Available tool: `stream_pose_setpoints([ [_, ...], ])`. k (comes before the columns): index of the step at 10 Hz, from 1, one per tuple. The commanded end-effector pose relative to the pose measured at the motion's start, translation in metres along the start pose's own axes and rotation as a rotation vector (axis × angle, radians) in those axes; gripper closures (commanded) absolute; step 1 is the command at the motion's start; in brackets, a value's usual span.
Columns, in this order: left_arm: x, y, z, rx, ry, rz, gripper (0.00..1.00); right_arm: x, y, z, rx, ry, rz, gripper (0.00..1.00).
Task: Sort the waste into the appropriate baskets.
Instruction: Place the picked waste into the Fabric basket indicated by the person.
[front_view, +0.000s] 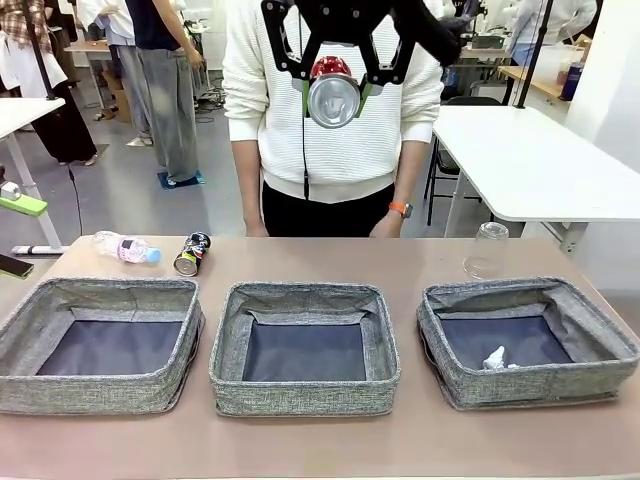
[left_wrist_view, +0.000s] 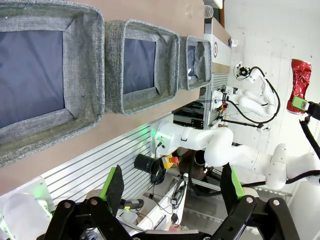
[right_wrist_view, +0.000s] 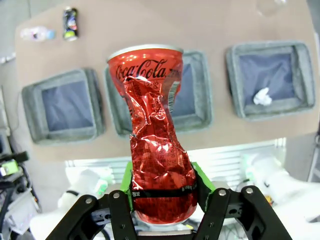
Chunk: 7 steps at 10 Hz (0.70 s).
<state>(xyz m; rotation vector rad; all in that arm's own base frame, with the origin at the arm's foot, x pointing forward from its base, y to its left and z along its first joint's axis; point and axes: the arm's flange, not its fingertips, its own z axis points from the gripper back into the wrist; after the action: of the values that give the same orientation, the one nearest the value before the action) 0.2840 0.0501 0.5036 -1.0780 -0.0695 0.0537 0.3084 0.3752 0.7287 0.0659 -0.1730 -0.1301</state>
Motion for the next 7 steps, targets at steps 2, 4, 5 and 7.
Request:
stream_pose_setpoints([
  [2,-0.0014,-0.0011,0.0004,-0.009,-0.001,0.007,0.0,-0.0017,-0.0007,-0.0013,-0.006,-0.014,-0.016,0.49],
  [4,-0.0014,-0.0011,0.0004,-0.009,-0.001,0.007,0.0,-0.0017,-0.0007,-0.0013,-0.006,-0.014,-0.016,0.49],
  [5,-0.0014,-0.0011,0.0004,-0.009,-0.001,0.007,0.0,-0.0017,-0.0007,-0.0013,-0.006,-0.014,-0.016,0.49],
  [7,-0.0014,-0.0011,0.0004,-0.009,-0.001,0.007,0.0,-0.0017,-0.0007,-0.0013,-0.006,-0.014,-0.016,0.49],
])
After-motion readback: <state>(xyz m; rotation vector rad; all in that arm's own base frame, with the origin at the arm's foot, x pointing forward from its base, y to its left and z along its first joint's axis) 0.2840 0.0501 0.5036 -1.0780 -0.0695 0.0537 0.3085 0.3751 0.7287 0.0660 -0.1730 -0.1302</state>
